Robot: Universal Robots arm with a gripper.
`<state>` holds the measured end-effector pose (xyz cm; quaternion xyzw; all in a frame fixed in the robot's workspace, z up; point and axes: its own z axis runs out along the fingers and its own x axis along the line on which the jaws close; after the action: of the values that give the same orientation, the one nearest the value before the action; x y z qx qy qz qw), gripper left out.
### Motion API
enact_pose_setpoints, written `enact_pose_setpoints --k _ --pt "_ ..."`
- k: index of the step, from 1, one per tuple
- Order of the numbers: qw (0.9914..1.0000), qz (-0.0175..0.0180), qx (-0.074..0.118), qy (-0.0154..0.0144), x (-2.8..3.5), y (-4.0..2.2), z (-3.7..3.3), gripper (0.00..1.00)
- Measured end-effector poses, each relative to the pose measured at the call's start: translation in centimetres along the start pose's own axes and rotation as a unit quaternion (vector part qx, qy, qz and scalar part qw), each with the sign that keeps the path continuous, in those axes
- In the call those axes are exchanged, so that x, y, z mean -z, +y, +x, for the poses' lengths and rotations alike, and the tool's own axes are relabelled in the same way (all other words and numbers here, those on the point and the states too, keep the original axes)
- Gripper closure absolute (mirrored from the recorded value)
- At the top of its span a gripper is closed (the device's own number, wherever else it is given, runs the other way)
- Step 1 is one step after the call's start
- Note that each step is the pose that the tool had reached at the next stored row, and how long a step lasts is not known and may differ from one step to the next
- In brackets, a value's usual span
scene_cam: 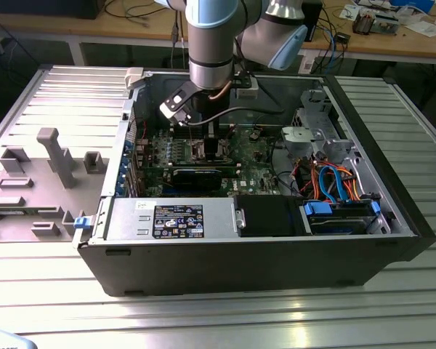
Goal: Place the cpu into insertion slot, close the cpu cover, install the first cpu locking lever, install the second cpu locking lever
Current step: 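Place the cpu into insertion slot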
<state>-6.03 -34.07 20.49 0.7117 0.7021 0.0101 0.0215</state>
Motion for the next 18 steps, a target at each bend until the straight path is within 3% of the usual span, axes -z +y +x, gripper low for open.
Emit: enact_pose_setpoints --k 18 --pt "1.0 0.0 0.0 0.0 -0.41 -0.03 0.02 0.45"
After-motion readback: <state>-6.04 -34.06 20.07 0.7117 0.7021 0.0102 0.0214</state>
